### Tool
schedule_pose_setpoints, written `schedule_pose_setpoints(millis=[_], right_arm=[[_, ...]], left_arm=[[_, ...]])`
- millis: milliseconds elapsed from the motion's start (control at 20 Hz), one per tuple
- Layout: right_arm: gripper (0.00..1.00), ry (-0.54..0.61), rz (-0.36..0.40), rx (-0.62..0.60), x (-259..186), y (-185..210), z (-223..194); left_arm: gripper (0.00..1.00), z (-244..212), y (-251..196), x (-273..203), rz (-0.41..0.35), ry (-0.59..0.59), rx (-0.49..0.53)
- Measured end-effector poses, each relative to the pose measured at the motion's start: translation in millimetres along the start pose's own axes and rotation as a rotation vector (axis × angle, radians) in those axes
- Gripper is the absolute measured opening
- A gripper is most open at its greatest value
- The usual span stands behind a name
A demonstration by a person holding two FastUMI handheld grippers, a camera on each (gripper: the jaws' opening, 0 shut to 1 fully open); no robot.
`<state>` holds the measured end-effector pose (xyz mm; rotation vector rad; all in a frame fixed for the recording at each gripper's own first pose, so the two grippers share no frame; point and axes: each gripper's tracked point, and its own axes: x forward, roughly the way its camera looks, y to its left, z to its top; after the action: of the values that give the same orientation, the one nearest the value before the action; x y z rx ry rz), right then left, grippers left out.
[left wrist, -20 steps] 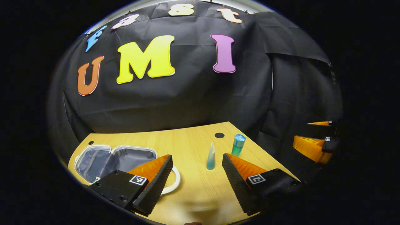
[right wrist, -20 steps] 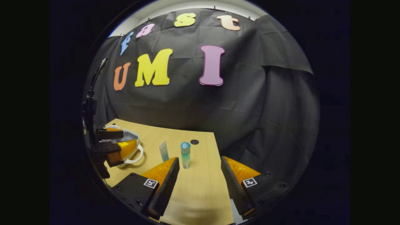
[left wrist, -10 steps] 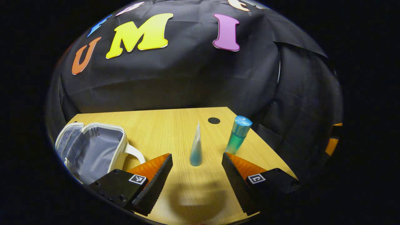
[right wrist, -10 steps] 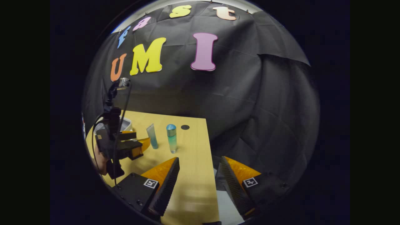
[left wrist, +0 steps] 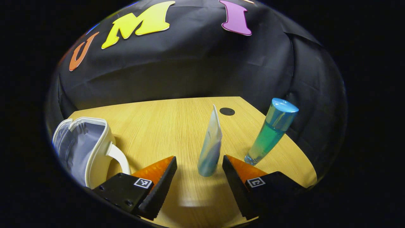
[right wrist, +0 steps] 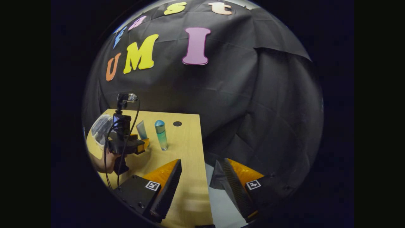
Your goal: First open the suitcase, pack the skin care products into it, and then close the suitcase.
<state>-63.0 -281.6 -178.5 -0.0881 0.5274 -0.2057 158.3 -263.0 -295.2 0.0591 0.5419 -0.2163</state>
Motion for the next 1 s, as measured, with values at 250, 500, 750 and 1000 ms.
schedule_pose_setpoints(millis=[250, 500, 750, 1000], right_arm=[[0.8, 0.0, 0.003, 0.007, 5.9, 3.4, 0.6], [0.8, -0.01, 0.011, -0.009, 10.7, 7.2, 0.6], [0.8, -0.037, 0.083, -0.025, 30.6, 37.8, 5.8], [0.8, -0.023, 0.203, 0.047, 97.3, 103.3, 4.0]], left_arm=[[0.75, -8.6, -11.1, 7.2, -0.043, 0.027, -0.017], [0.43, -11.0, -12.1, 10.1, -0.047, 0.06, 0.022], [0.39, 13.9, -12.7, -20.4, -0.086, 0.026, 0.006], [0.39, 52.4, 10.9, -99.3, -0.1, -0.016, -0.034]])
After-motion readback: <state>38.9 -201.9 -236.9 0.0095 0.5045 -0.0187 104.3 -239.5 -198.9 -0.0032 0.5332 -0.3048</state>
